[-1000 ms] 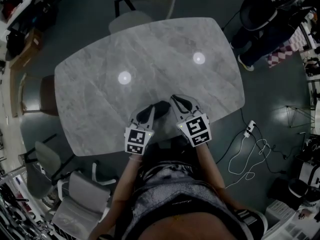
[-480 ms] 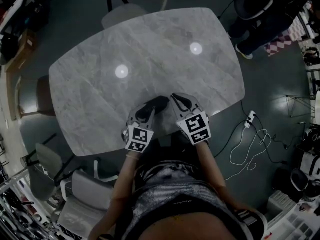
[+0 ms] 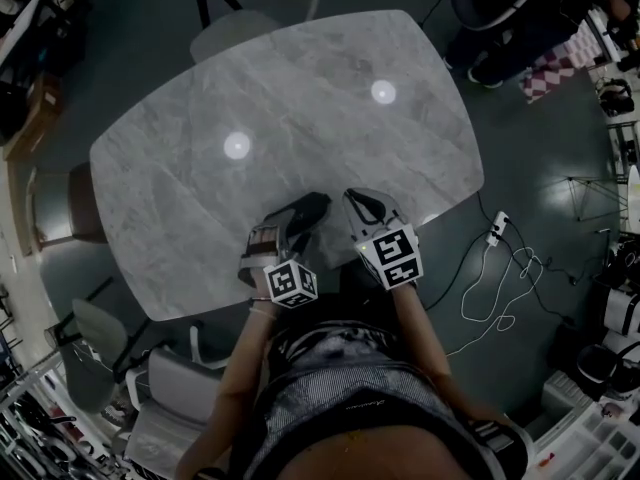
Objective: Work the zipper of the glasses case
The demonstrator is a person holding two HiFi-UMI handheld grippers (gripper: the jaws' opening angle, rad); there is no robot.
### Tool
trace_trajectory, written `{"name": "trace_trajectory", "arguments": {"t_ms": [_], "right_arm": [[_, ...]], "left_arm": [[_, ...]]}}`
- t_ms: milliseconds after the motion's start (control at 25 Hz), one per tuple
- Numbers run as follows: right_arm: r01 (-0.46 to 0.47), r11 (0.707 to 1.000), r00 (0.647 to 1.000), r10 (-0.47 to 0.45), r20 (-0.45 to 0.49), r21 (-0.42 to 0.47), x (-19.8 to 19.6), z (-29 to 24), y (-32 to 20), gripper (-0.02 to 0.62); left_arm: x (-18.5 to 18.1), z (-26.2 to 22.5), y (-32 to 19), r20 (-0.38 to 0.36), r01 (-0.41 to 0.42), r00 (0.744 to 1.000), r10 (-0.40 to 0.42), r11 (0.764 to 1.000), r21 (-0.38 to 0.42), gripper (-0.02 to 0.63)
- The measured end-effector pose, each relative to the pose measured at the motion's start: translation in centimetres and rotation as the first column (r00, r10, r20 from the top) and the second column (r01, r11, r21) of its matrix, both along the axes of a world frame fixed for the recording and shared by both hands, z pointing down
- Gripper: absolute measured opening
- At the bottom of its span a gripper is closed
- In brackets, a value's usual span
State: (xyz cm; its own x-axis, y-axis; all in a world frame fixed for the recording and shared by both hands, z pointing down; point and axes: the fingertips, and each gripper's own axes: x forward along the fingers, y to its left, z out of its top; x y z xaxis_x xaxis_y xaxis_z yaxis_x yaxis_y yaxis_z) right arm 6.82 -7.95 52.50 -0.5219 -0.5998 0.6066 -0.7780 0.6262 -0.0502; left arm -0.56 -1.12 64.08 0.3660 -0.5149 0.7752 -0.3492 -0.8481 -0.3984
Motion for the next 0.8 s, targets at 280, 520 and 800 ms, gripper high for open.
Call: {"name": "trace_trajectory", "arguments": {"t_ms": [280,520,800], "right_arm": [[-0.030,0.999,1.000,0.030,0.006,-0.012,1.1,0.4,-0.1,0.067],[-0.040,0.999,0.999,0.040,0.015,-0.022,1.6,0.1,-0.1,0.067],[-0.024,1.000,1.000,0.024,0.018,-0.019,1.6,0.2,0.0,0.067]], "left_arm": [[0.0,2.5,-0.4,0.154,-0.049,0.987,0.037,0.996,0.070,0.308],[0.0,3.8,-0.8,0.168,-0.040,0.985,0.027,0.997,0.072,0.311],[-0.3,4.1,-1.8,0.124,-0.002,0.992,0.004,1.000,-0.016,0.311]]}}
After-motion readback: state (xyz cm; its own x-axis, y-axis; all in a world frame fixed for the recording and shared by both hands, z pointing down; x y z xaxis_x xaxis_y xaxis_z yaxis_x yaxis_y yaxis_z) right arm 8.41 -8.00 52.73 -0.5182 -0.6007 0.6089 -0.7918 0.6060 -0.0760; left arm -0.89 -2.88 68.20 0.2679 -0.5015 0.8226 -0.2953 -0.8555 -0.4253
